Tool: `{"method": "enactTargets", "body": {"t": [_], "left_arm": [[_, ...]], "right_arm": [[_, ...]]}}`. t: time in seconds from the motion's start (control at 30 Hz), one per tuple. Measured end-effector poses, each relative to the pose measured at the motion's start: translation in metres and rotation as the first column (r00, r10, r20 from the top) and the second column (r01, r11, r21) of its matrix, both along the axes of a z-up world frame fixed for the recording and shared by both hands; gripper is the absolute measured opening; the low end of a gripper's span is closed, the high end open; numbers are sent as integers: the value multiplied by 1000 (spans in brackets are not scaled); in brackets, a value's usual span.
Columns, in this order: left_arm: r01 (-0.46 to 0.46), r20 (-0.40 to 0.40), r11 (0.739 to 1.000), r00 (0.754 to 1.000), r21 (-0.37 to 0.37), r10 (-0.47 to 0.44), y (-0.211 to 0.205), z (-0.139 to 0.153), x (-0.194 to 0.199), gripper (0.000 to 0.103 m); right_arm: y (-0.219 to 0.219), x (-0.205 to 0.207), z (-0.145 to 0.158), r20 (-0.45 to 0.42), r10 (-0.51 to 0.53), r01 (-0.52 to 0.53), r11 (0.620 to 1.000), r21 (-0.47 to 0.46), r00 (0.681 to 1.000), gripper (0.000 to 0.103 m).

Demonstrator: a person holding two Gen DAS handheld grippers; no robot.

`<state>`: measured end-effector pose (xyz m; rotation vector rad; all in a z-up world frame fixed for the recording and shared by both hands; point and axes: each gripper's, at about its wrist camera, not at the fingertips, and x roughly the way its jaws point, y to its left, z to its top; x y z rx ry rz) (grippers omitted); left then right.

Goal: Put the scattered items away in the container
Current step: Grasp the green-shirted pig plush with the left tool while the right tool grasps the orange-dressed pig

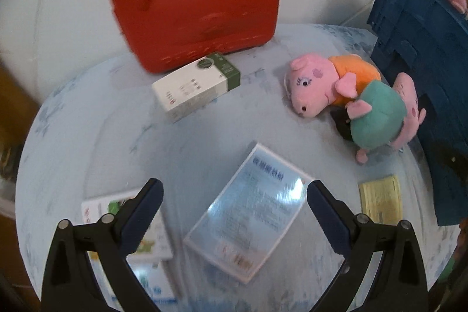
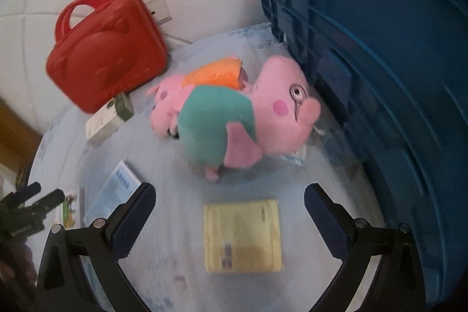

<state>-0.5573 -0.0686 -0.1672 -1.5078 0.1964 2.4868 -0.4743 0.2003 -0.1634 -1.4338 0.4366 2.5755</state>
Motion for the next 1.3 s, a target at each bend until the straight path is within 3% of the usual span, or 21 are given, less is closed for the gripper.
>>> {"method": "enactTargets", "body": {"t": [0.1, 0.23, 0.47, 0.6, 0.77, 0.83, 0.93, 1.13, 1.3], "left_arm": [[4, -9, 1000, 1000, 0, -4, 7, -9, -19, 100], [-19, 23, 1000, 1000, 9, 19, 9, -28, -38, 100], [-52, 59, 999, 997, 0, 52, 7, -50, -49, 100], [-87, 52, 996, 995, -2, 87, -5, -45, -41, 100], [-135, 34, 991, 990, -1, 134, -24, -33, -26, 100], [-153, 27, 988, 988, 0, 153, -32, -29, -20, 100], [-187, 23, 982, 982, 2, 187, -48, -21, -8, 100], [-216, 24, 976, 976, 24, 215, -57, -18, 20, 100], [-232, 48, 970, 972, 67, 229, -36, -25, 33, 100]], "right_arm": [[11, -24, -10, 17, -32, 31, 999, 26, 999, 103], [28, -56, -33, 49, -57, 50, 991, 128, 997, 103], [49, -82, -55, 24, 10, -10, 1000, 13, 1000, 103], [26, -83, -54, 42, 93, -92, 996, -4, 995, 103], [-41, -67, -57, 42, 305, -297, 945, -139, 951, 103], [-62, -57, -57, 24, 378, -361, 899, -248, 925, 103], [-82, -43, -56, 13, 444, -421, 857, -299, 896, 103], [-50, -12, -11, -26, 298, -299, 952, -58, 954, 103], [-24, -26, -3, 11, 302, -302, 952, 44, 953, 103]]}}
